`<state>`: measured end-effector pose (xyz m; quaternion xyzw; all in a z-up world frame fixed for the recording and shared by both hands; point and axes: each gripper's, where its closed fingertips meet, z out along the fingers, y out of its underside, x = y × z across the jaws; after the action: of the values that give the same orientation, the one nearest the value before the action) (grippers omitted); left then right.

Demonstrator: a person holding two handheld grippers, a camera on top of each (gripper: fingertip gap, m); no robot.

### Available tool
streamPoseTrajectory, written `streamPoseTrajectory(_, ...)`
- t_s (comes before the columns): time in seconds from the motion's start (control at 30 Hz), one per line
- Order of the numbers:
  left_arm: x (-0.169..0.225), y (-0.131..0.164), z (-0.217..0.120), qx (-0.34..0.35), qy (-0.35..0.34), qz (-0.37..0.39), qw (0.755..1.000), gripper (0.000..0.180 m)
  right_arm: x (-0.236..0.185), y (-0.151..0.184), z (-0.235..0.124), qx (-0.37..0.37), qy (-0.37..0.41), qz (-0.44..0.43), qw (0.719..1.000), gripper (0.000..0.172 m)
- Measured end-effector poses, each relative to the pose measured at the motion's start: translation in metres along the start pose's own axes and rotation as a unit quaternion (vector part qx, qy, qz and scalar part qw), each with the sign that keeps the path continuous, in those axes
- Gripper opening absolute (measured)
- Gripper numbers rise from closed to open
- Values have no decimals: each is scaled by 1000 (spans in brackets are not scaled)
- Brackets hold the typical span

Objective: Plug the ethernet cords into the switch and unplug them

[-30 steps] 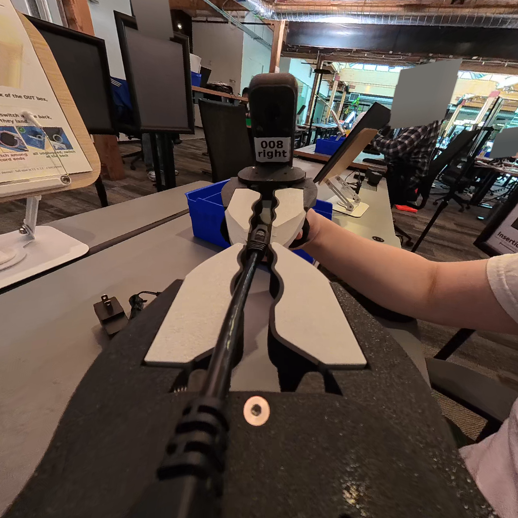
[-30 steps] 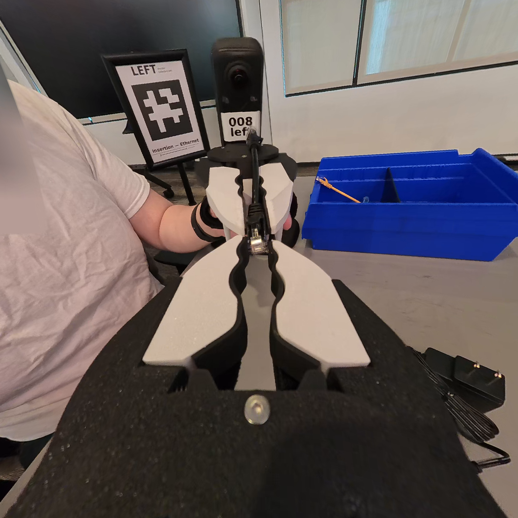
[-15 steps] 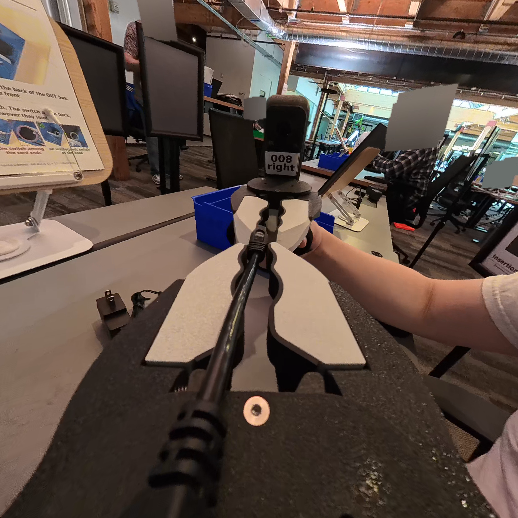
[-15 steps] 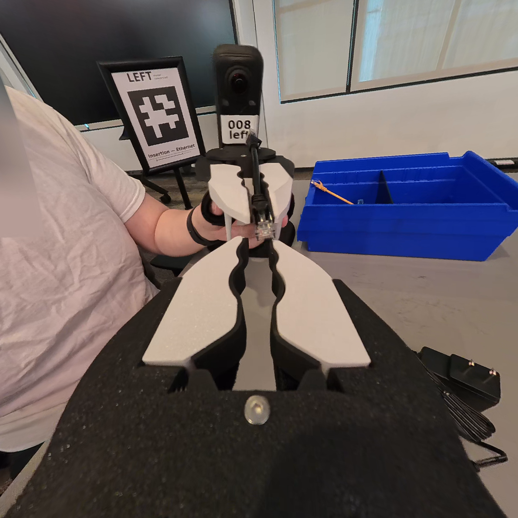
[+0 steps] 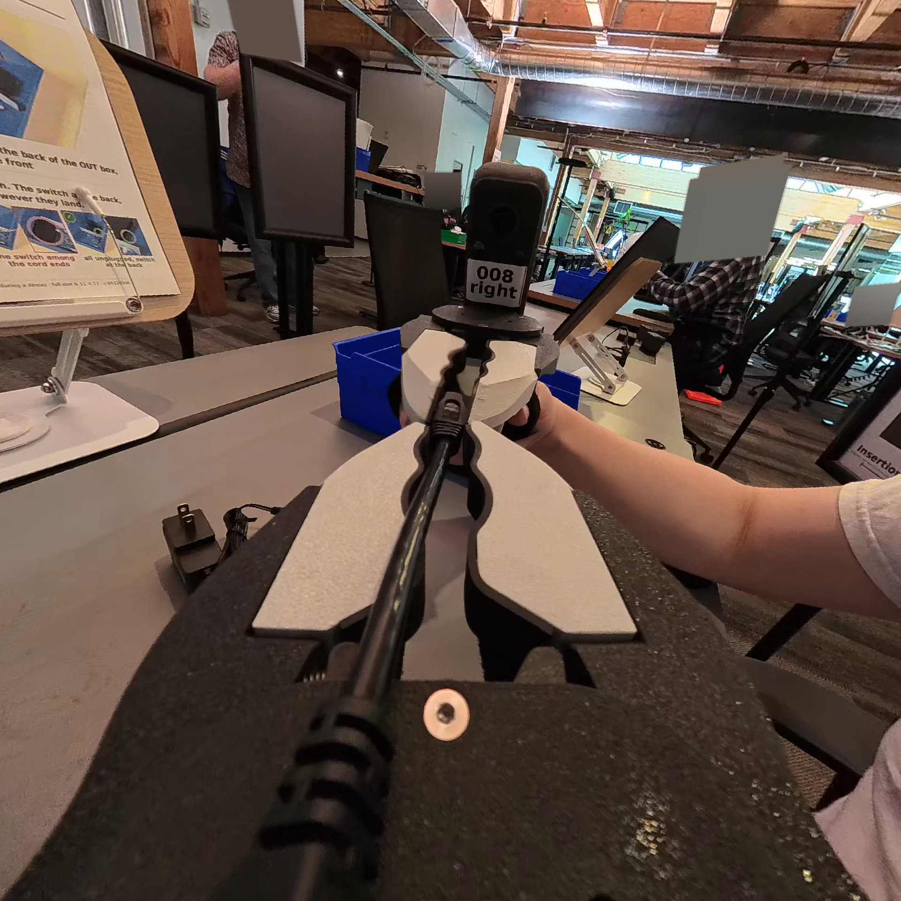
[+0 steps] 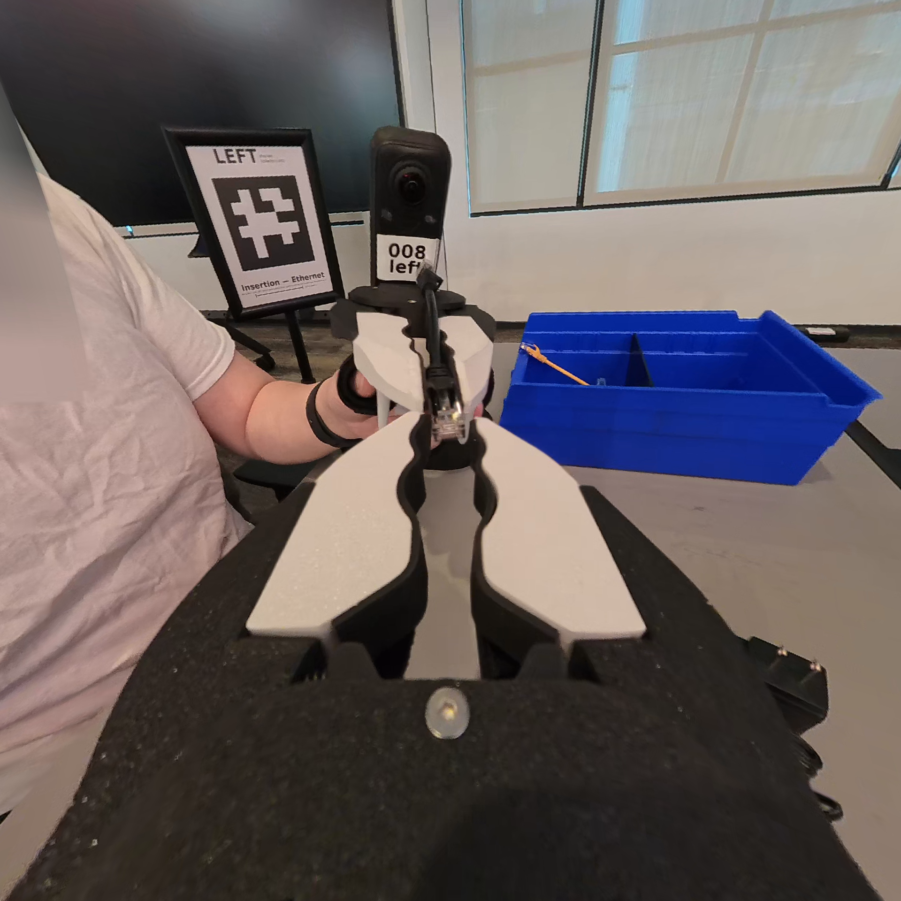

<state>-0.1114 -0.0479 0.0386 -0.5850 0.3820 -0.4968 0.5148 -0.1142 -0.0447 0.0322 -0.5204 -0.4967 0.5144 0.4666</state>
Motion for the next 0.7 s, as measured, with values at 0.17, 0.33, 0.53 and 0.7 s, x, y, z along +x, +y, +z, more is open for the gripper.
streamPoseTrajectory(0.17,2,0,0,4,6,9,1000,13,-4,1,0,-6,-19,17,1000,12)
streamPoseTrajectory(0.33,2,1,2,-12,-15,53,998,18,-7,4,-1,-9,-42,49,998,12)
streamPoseTrajectory(0.53,6,2,2,-13,6,39,999,19,-8,4,-2,-10,-48,54,997,12)
streamPoseTrajectory(0.7,10,3,2,-12,25,26,999,21,-9,6,-3,-11,-56,61,996,12)
